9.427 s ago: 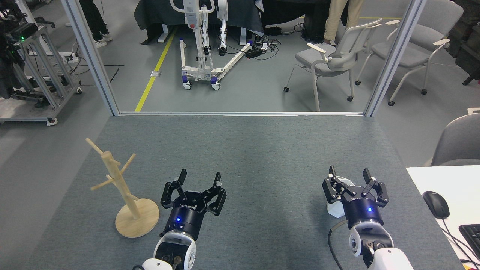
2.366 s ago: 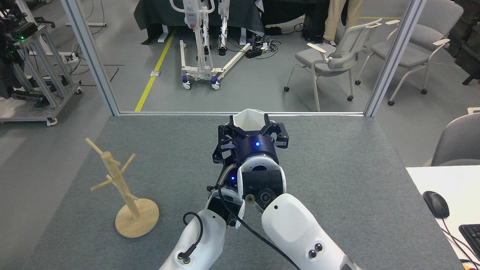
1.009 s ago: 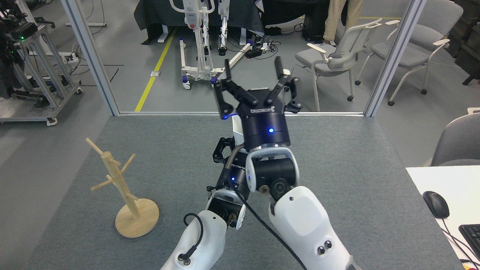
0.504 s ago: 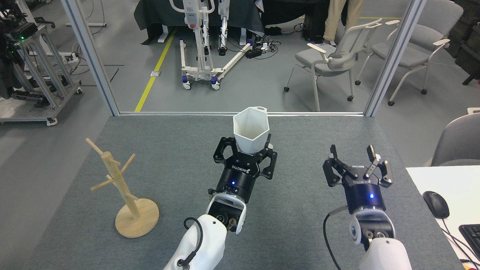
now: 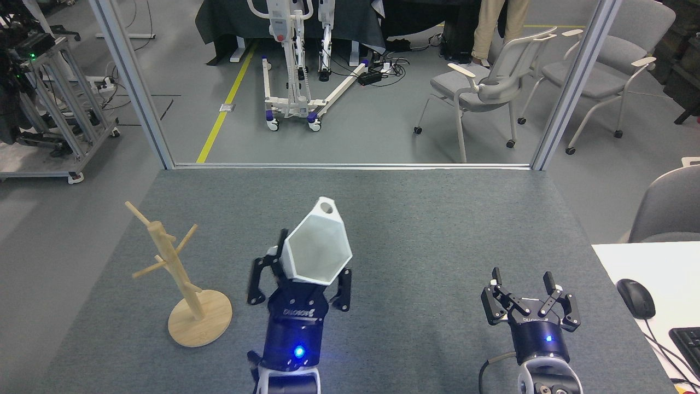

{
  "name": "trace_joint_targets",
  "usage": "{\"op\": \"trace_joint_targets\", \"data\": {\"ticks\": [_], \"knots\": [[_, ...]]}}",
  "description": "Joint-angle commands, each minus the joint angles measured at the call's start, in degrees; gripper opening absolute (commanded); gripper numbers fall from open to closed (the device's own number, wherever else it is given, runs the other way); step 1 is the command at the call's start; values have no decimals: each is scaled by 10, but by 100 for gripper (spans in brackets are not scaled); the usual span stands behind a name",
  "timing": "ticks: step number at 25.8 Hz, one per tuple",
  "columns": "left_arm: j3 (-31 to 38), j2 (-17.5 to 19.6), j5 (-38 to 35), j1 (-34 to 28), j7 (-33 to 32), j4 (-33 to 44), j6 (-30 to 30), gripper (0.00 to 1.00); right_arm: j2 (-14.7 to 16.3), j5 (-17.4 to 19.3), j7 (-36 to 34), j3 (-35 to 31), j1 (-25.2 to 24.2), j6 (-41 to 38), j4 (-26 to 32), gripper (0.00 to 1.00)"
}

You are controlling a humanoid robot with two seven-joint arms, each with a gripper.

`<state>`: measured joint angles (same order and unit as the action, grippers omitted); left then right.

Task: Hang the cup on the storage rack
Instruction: 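Carry the cup with the left gripper toward the wooden rack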

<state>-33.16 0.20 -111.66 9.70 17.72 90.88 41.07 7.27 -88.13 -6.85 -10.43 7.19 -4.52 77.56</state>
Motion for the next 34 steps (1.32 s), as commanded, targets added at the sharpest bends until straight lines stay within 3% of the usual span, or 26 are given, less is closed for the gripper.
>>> {"op": "trace_joint_targets", "data": {"ticks": [1, 2, 11, 15, 19, 25, 34], "knots": [[-1, 27, -35, -63, 15, 31, 161, 17, -2, 1, 6, 2, 5, 1, 3, 99], [0, 32, -35, -78, 14, 38, 189, 18, -1, 1, 12, 3, 5, 0, 5, 99], [57, 58, -27, -157, 11, 51, 189, 18, 4, 1, 32, 16, -17, -8, 32, 99], [90, 66, 21, -169, -6, 50, 189, 18, 3, 0, 34, 16, -15, -3, 32, 99], [129, 100, 57, -165, -24, 30, 189, 19, 3, -1, 34, 16, -17, -3, 32, 99], [133, 118, 101, -136, -151, -29, 189, 17, -1, -6, 35, 16, -19, 2, 33, 99], [134, 133, 129, -105, -161, -46, 189, 16, -3, -14, 36, 16, -20, 3, 34, 99]]}}
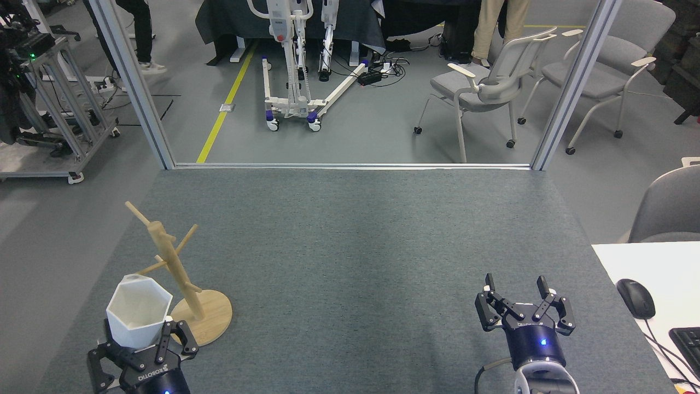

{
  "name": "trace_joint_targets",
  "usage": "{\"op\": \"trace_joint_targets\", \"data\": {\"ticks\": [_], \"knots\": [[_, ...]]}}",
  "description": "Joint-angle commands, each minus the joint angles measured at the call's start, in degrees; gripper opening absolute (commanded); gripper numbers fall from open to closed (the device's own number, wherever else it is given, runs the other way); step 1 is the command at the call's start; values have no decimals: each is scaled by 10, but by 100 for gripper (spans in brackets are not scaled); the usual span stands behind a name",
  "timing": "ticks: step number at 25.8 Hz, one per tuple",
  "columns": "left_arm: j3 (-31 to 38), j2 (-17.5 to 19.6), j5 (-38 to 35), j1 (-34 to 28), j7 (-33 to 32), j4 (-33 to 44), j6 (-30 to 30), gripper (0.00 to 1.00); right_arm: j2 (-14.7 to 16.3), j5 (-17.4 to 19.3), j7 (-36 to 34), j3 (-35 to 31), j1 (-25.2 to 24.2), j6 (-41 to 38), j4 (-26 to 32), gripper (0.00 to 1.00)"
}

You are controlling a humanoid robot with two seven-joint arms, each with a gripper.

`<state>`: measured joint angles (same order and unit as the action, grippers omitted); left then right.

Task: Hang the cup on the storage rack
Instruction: 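Align the cup handle with a rack peg using the left gripper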

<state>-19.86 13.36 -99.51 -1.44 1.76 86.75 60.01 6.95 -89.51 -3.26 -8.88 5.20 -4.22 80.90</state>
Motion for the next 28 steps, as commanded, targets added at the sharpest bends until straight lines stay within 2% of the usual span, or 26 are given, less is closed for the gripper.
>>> {"op": "trace_joint_targets", "data": {"ticks": [1, 17, 28], "knots": [[1, 3, 9, 7, -2, -4, 0, 16, 0, -1, 0, 0, 0, 0, 0, 99], [28, 10, 30, -1, -4, 32, 0, 15, 1, -1, 0, 0, 0, -1, 0, 99], [26, 11, 28, 4, 0, 25, 0, 15, 2, -1, 0, 0, 0, 0, 0, 99]]}}
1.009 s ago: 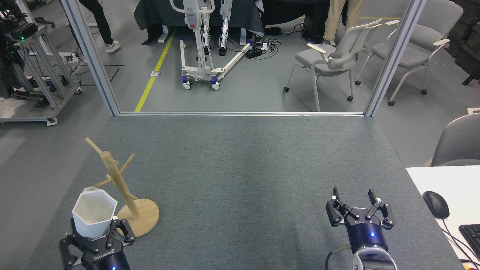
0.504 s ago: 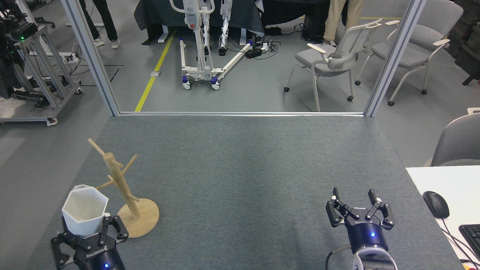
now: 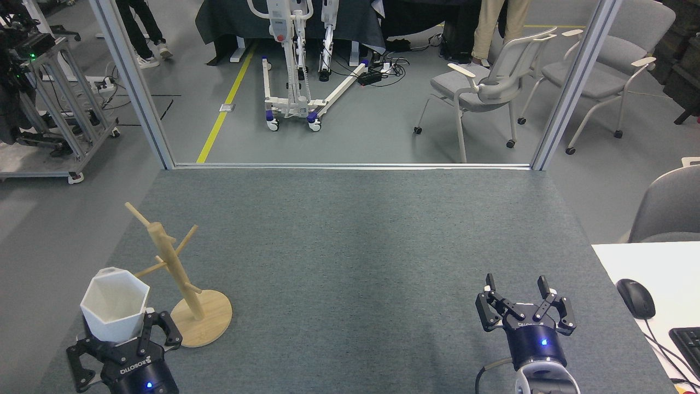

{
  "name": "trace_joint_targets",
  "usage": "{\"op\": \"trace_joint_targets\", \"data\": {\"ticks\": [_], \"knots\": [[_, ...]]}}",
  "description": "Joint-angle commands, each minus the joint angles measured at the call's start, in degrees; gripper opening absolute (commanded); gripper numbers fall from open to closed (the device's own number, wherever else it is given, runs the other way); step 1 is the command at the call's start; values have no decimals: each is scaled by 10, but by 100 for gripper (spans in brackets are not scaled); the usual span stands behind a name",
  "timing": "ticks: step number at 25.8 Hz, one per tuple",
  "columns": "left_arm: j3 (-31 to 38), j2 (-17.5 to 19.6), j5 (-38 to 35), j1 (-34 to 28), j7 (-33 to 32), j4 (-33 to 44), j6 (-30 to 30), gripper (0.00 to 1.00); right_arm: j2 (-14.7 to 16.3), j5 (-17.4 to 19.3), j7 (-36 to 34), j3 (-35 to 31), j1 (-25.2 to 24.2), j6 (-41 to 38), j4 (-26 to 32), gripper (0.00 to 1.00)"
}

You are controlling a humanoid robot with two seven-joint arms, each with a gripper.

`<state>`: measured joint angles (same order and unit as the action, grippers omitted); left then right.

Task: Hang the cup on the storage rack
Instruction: 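Align the cup handle with a rack peg using the left gripper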

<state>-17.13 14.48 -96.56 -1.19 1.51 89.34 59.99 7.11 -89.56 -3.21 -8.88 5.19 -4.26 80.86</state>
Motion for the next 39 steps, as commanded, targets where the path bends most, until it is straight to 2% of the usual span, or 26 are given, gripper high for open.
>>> {"op": "trace_joint_targets", "data": {"ticks": [1, 26, 39], "knots": [[-2, 1, -2, 1, 3, -1, 0, 15, -1, 0, 0, 0, 0, 0, 0, 99], [-28, -11, -6, 18, 5, -23, 0, 15, 3, -1, 0, 0, 0, 2, -1, 99], [-51, -13, -5, 33, 5, -44, 0, 15, 0, -14, 0, 0, 0, 1, -2, 99]]}}
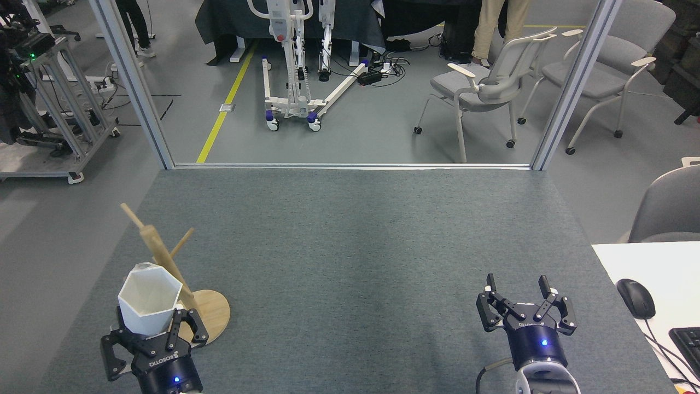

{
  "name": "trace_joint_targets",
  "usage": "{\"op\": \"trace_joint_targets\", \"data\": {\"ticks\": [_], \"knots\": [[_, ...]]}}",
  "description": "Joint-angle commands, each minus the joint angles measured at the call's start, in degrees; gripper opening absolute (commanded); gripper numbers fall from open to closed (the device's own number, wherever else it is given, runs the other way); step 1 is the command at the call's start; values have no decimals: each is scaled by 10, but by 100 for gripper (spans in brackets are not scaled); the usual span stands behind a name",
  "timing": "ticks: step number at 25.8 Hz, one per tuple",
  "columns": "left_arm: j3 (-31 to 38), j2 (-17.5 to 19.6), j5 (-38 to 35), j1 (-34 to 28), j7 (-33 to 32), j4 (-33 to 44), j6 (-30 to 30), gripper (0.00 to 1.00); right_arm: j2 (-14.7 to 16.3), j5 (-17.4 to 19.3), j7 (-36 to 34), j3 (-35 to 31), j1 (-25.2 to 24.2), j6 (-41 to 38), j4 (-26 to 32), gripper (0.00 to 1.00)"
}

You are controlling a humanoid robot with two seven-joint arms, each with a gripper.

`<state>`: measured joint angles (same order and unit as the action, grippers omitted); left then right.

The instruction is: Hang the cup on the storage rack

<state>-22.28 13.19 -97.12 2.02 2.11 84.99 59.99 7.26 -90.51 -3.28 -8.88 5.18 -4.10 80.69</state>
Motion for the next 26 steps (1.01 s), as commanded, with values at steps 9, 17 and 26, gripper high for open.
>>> {"op": "trace_joint_targets", "data": {"ticks": [9, 17, 26], "knots": [[12, 5, 2, -7, -3, 26, 0, 15, -1, -7, 0, 0, -1, 0, -1, 99], [36, 8, 5, -30, -10, 60, 0, 15, -1, -7, 0, 0, 0, 0, -4, 99], [37, 7, 7, -8, -26, 12, 0, 15, -1, -7, 0, 1, 0, 0, -4, 99]]}}
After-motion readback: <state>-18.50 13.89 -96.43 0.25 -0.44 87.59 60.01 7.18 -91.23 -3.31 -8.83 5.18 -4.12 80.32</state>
